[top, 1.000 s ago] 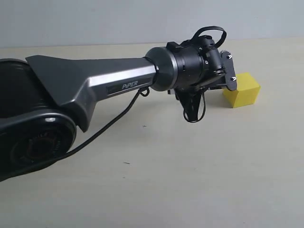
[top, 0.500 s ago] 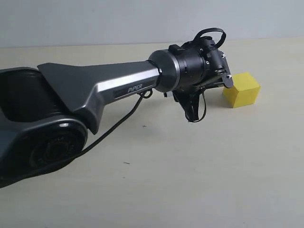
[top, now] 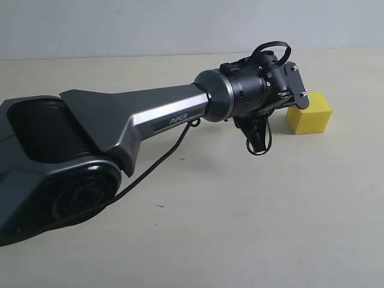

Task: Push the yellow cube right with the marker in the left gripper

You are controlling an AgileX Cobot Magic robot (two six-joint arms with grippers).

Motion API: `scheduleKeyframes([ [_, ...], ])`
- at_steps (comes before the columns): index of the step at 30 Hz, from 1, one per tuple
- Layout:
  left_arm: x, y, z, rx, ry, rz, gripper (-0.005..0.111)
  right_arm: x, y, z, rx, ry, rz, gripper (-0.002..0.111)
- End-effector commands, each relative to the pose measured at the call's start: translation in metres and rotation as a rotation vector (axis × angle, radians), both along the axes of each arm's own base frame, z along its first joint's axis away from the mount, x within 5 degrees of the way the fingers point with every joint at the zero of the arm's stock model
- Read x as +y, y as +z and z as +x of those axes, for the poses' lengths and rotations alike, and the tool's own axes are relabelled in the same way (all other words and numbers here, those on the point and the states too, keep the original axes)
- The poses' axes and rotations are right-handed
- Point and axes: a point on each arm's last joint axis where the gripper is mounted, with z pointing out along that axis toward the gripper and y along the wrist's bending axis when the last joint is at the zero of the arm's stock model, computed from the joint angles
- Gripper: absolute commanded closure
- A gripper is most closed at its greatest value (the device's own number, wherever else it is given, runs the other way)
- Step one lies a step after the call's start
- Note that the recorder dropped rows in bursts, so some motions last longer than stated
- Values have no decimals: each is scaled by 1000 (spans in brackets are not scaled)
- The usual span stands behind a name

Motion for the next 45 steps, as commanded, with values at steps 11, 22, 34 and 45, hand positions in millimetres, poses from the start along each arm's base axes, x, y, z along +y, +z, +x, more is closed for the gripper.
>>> scheduleKeyframes([
  [11, 7, 2, -8, 91, 16, 79, 107, 0, -1, 0, -6, -6, -4, 108],
  [22, 12, 31, 2, 90, 35, -39, 107, 0, -1, 0, -6, -6, -4, 108],
  [34, 17, 31, 6, -12, -14, 115, 107, 0, -1, 0, -6, -6, -4, 108],
  [45, 7, 10, 0, -95, -76, 218, 107, 0, -1, 0, -6, -6, -4, 108],
])
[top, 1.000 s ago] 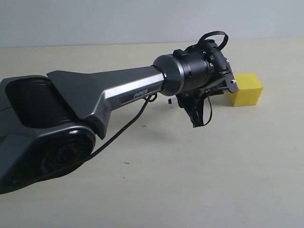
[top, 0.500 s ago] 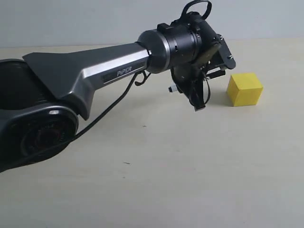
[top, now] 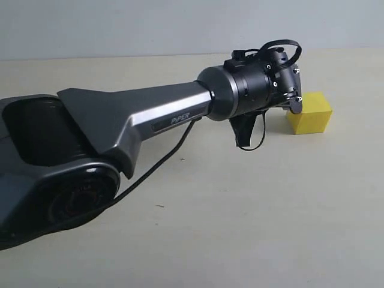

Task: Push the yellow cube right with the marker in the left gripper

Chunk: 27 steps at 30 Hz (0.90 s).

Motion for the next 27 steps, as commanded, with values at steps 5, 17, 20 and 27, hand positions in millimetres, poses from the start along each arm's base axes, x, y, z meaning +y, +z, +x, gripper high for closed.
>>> scheduleKeyframes([
  [5, -3, -10, 3, -14, -14, -17, 107, 0, -1, 0, -6, -6, -4, 108],
  [17, -5, -15, 10, 0, 6, -71, 107, 0, -1, 0, -6, -6, -4, 108],
  [20, -6, -21, 11, 14, 11, -56, 107, 0, -1, 0, -6, -6, -4, 108],
  [27, -7, -21, 11, 16, 10, -54, 107, 0, -1, 0, -6, -6, -4, 108],
])
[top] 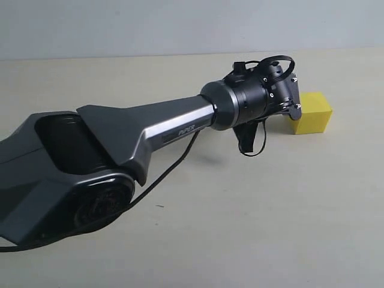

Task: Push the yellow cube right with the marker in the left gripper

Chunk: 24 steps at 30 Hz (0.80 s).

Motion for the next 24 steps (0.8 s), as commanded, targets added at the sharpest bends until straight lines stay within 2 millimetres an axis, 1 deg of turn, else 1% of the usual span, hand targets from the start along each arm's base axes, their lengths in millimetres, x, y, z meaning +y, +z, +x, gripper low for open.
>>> scheduleKeyframes([
  [1, 0, 5, 1, -4, 3, -7, 107, 0, -1, 0, -6, -6, -4, 108],
  [4, -4, 6, 0, -15, -21, -30, 107, 0, -1, 0, -6, -6, -4, 108],
  [10, -18, 15, -7, -42, -65, -98, 107, 0, -1, 0, -6, -6, -4, 108],
  [12, -19, 16, -8, -44, -67, -100, 107, 0, -1, 0, -6, -6, -4, 108],
  [15, -15, 15, -7, -31, -43, -73, 107, 0, -1, 0, -6, -6, -4, 108],
  [21, 7, 14, 10, -11, 42, -24, 107, 0, -1, 0, -6, -6, -4, 108],
  [24, 12, 14, 15, 1, 60, -31, 107, 0, -1, 0, -6, -6, -4, 108],
])
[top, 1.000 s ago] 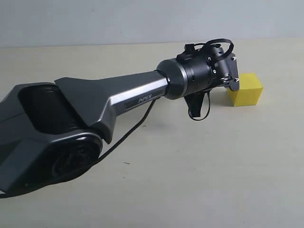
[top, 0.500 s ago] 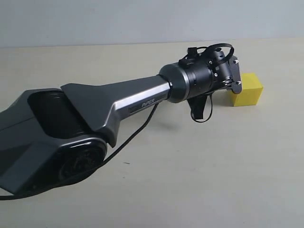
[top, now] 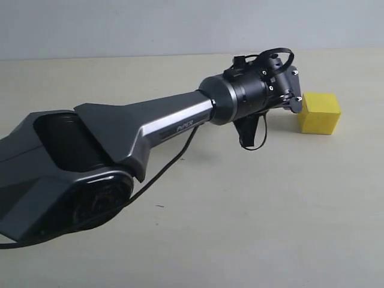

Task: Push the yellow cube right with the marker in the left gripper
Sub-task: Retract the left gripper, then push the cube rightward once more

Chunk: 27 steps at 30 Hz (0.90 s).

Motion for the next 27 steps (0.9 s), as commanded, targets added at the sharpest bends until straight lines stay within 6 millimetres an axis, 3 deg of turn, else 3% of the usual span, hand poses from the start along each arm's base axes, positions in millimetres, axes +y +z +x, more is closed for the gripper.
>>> scheduleKeyframes([
  [1, 10, 5, 9, 10, 47, -9, 107, 0, -1, 0, -6, -6, -4, 108],
  [17, 10, 3, 5, 48, 61, -4, 107, 0, -1, 0, -6, -6, -4, 108],
  [22, 7, -1, 0, 110, -33, 35, 107, 0, -1, 0, -6, -6, -4, 108],
  [27, 1, -3, -4, 172, -66, -43, 107, 0, -1, 0, -6, -6, -4, 108],
])
